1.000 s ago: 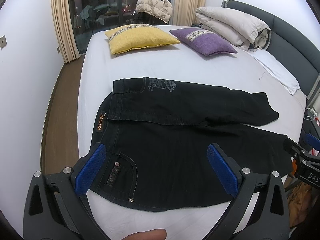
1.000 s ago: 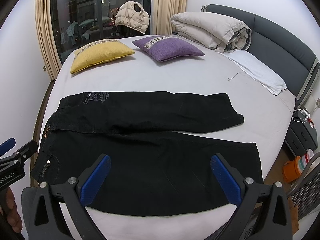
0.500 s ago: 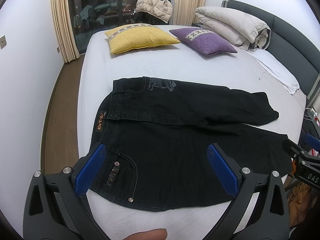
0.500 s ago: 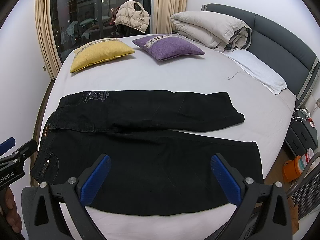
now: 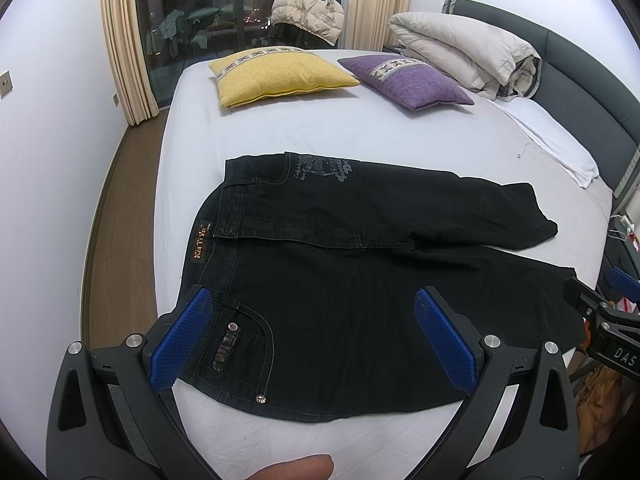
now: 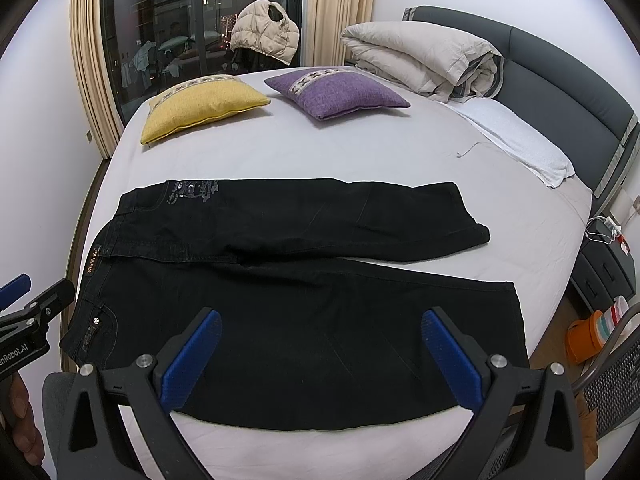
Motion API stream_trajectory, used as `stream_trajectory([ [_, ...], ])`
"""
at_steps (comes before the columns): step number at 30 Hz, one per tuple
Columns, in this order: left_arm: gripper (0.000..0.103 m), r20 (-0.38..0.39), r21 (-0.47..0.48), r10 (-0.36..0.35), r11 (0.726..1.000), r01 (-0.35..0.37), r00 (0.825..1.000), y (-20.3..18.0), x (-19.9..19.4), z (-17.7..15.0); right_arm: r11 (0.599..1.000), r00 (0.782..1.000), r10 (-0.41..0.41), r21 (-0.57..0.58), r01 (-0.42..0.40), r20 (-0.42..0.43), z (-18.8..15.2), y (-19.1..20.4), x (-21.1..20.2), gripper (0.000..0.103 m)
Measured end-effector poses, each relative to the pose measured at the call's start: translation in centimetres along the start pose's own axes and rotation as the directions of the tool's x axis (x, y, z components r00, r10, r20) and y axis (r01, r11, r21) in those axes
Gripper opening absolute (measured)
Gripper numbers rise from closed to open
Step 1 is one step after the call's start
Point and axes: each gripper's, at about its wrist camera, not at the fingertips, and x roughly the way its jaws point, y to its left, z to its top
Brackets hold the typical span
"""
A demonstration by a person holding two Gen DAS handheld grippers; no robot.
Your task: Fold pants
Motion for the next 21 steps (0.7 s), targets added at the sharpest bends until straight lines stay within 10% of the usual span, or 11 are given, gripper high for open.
stream_trajectory([
  [21,0.103,-0.014,0.001,0.010,1.000,-0.010,1.000,-0.2,0.7,-0.3,1.000,1.000,0.007,-0.004,-0.007,-0.024,-0.1,0.2,1.1,0.103],
])
